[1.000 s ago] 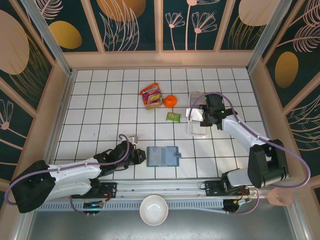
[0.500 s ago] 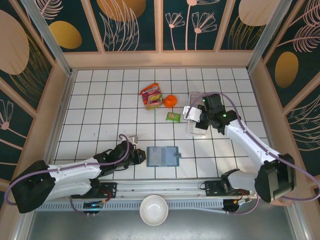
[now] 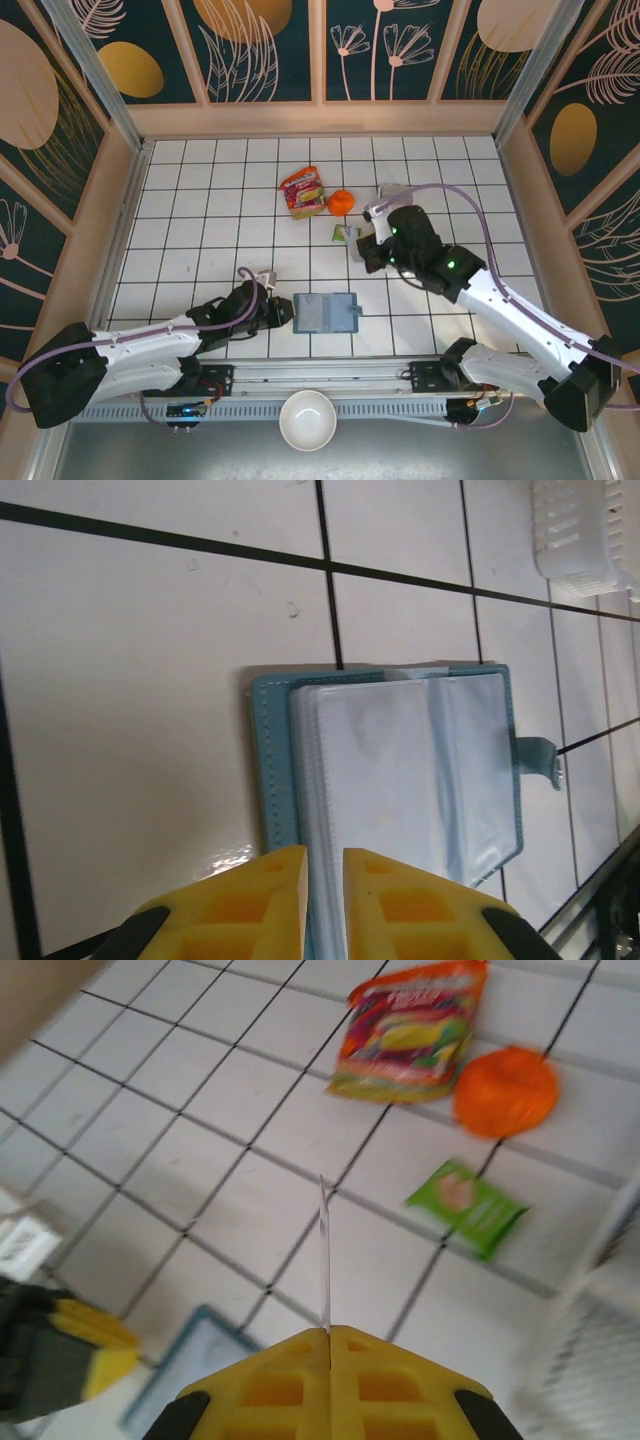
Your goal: Put the credit cards into the card holder
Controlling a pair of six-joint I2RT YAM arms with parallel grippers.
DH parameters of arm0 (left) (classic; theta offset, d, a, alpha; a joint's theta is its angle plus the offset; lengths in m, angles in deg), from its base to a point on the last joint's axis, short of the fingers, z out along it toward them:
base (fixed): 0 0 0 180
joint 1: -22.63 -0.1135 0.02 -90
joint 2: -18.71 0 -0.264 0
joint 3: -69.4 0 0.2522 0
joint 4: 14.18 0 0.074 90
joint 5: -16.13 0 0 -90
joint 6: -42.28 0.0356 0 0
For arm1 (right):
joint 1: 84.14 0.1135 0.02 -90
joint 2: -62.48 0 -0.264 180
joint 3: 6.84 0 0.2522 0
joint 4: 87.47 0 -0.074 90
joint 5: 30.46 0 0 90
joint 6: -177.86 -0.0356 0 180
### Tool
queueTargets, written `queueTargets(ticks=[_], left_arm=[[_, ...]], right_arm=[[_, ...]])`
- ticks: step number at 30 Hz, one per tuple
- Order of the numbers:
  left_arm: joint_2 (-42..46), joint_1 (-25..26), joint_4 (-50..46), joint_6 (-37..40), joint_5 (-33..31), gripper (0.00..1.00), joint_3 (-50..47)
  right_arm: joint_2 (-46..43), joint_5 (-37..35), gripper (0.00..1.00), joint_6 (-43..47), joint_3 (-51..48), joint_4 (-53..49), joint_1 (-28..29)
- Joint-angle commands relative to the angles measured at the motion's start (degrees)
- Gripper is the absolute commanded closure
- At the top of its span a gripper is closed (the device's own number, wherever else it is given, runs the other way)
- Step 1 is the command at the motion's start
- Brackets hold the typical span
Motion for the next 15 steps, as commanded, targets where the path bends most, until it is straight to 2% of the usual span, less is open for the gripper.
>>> queueTargets(ticks=[1,5,9,15], left_arm=[[-0.1,0.3,0.4,-0.3,2.7,0.83,2.2],[-1.6,0.4,2.6,-0.4,5.2,0.84,3.3],[-4.0,0.4,4.6,-0.8,6.6,0.86,4.0],[-8.5,0.3,4.1,-1.2,6.0,0.93,5.7]], right_arm=[[-3.5,-1.9,1.0,-25.6,-5.6,4.3,5.2],[-4.4,0.8,1.0,-36.3,-13.0,12.7,8.6],[-3.1,-4.1,1.0,-42.3,-16.7,12.7,13.0],[-0.1,-3.2,1.0,-47.2,-22.8,21.1,13.5]])
